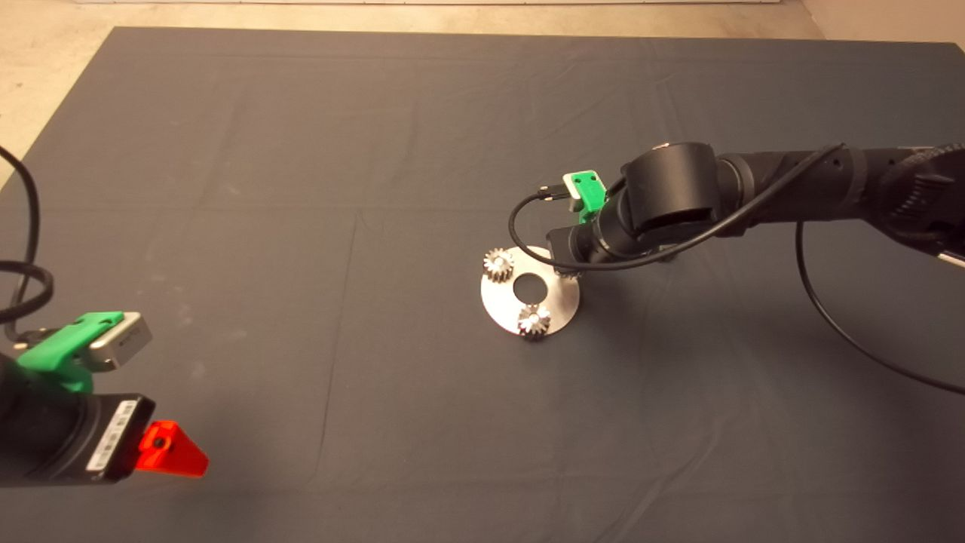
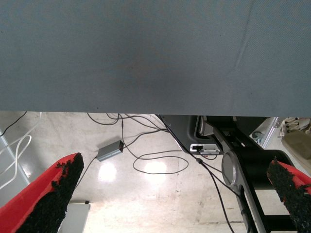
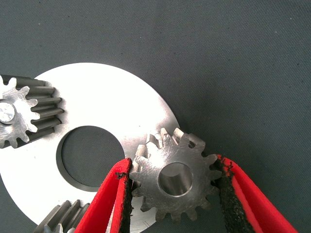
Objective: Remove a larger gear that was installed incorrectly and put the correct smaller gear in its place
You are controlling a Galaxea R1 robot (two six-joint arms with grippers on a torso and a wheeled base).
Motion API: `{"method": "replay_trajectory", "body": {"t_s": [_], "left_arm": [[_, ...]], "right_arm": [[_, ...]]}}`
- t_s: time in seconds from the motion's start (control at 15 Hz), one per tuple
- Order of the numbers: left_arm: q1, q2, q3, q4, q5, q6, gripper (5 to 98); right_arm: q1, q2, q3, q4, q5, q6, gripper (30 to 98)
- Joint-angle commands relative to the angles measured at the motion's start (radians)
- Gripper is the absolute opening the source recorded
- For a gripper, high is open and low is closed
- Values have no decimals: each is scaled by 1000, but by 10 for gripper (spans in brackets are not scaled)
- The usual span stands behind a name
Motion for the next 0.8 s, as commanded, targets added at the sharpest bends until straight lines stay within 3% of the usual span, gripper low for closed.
{"method": "replay_trajectory", "body": {"t_s": [0.0, 0.73], "left_arm": [[-1, -4, -3, 7, 133, 2, 982], [-1, -5, -4, 9, 133, 4, 982]], "right_arm": [[21, 6, 5, -18, -127, 5, 393], [8, 11, 8, -21, -127, 5, 393]]}}
